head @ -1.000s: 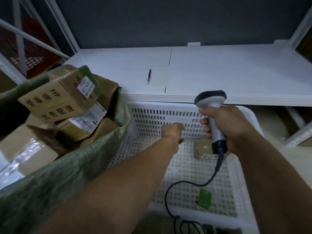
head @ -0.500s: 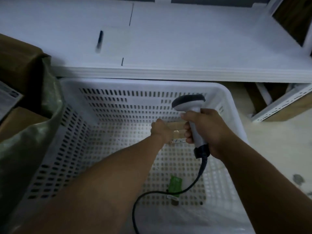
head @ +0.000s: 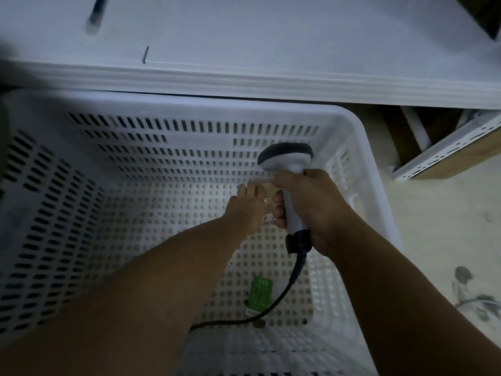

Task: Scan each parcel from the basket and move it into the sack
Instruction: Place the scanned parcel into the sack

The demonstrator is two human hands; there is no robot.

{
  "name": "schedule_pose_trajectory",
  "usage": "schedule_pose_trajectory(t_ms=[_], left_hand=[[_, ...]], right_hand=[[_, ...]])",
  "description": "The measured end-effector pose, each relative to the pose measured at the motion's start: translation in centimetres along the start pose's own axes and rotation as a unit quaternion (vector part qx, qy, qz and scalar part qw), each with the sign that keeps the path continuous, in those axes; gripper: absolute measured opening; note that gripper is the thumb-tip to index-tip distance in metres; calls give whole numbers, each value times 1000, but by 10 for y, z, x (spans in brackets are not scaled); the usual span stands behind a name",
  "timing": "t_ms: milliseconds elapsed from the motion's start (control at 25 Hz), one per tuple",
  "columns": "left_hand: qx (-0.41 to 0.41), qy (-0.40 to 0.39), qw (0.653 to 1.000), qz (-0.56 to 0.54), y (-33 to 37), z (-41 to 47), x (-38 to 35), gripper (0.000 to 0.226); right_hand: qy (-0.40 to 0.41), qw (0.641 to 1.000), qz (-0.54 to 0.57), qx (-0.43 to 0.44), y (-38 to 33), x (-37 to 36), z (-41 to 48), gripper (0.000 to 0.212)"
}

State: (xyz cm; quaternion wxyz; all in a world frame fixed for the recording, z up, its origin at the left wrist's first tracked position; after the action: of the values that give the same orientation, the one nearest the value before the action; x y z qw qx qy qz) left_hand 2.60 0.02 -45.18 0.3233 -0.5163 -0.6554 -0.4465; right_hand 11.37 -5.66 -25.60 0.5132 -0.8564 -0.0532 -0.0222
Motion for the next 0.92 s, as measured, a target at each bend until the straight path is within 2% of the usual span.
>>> schedule_pose_trajectory(t_ms=[120,240,400,520,600,680,840,920], left_hand=[[61,-2,998,29,-11,-13,2,83],[155,-76,984,-50,-29,-32,5,89],[230,-133,950,-167,-54,-66,44,53],[272,-144,866,-395,-79,-100,89,45],[273,-129,803,-514,-93,-131,125,27],[258,-113,758,-588,-102,-167,161,17],[210,-74,696,-683,-123,-224,208,37],[194,-44,672,-713,-134,-247,220,36]], right_hand=[[5,1000,-2,6,-5,3,-2,20],[3,1000,11,16,-17,2,-8,14],[-11,999,10,40,-50,-5,-31,11],[-34,996,9,82,-94,-19,-62,8],[-42,993,14,111,-121,-26,-92,9],[-50,990,20,132,-140,-35,-126,12],[-65,987,46,142,-155,-51,-184,18],[-81,985,48,146,-160,-60,-203,18]])
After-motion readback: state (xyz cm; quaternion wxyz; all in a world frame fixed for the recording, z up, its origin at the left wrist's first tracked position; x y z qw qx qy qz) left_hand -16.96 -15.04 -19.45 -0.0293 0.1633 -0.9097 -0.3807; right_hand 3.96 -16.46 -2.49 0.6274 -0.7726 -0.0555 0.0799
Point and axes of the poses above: each hand's wrist, its own z-axis towards the middle knuckle, its own x-axis out of the back of the hand, y = z × x, the point moved 9 cm from there along z, towards the middle knuckle, and after that the axes turned 8 degrees about x, right-handed, at the moved point
